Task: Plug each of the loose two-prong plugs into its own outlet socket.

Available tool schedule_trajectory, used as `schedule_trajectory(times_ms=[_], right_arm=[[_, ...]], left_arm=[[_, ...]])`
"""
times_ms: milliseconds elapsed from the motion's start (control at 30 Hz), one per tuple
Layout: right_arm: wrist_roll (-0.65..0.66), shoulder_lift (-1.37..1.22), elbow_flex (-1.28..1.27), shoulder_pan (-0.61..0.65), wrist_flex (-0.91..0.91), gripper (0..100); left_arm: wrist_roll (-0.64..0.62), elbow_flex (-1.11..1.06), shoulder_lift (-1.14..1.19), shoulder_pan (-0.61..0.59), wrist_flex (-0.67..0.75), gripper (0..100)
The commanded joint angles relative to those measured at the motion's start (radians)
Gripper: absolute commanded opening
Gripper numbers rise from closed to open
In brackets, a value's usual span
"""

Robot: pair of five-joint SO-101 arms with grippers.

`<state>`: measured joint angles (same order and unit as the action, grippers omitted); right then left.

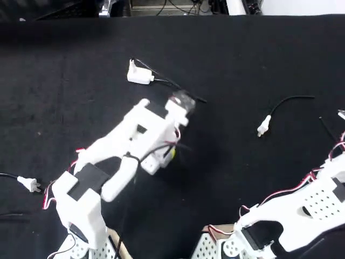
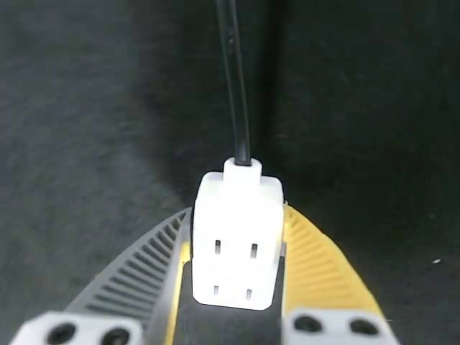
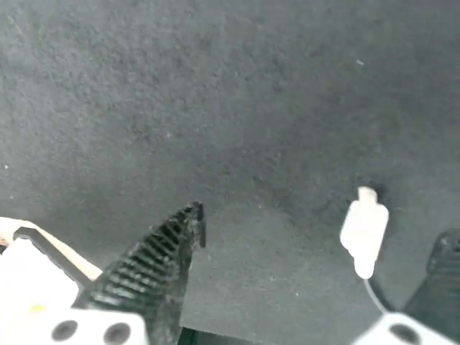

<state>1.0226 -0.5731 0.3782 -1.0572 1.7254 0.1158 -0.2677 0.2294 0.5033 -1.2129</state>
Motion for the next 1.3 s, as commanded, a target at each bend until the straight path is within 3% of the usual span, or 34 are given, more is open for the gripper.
schedule_trajectory(times_ms=[0,200,367,533,700,933,1100,1267], right_arm=[[0.009,0.053,0.102,-0.049,0.006,45.9],[0.094,0.053,0.156,-0.109,0.015,45.9],[0.157,0.051,0.151,-0.143,0.032,45.9],[0.219,0.045,0.151,-0.173,0.028,45.9],[0.256,0.028,0.147,-0.178,-0.037,45.9],[0.256,-0.122,0.157,-0.130,-0.264,45.9],[0.261,-0.177,0.159,-0.098,-0.370,45.9],[0.261,-0.213,0.157,-0.074,-0.434,45.9]], left_arm=[[0.107,-0.099,-0.057,0.054,0.123,3],[0.204,-0.183,-0.057,0.053,0.184,5],[0.201,-0.202,-0.058,0.051,0.180,24],[0.203,-0.159,-0.071,0.050,0.173,36],[0.203,0.056,-0.071,0.018,-0.034,39],[0.201,0.484,-0.071,-0.079,-0.399,39],[0.201,0.707,-0.069,-0.228,-0.509,39],[0.201,0.796,-0.069,-0.404,-0.543,39]])
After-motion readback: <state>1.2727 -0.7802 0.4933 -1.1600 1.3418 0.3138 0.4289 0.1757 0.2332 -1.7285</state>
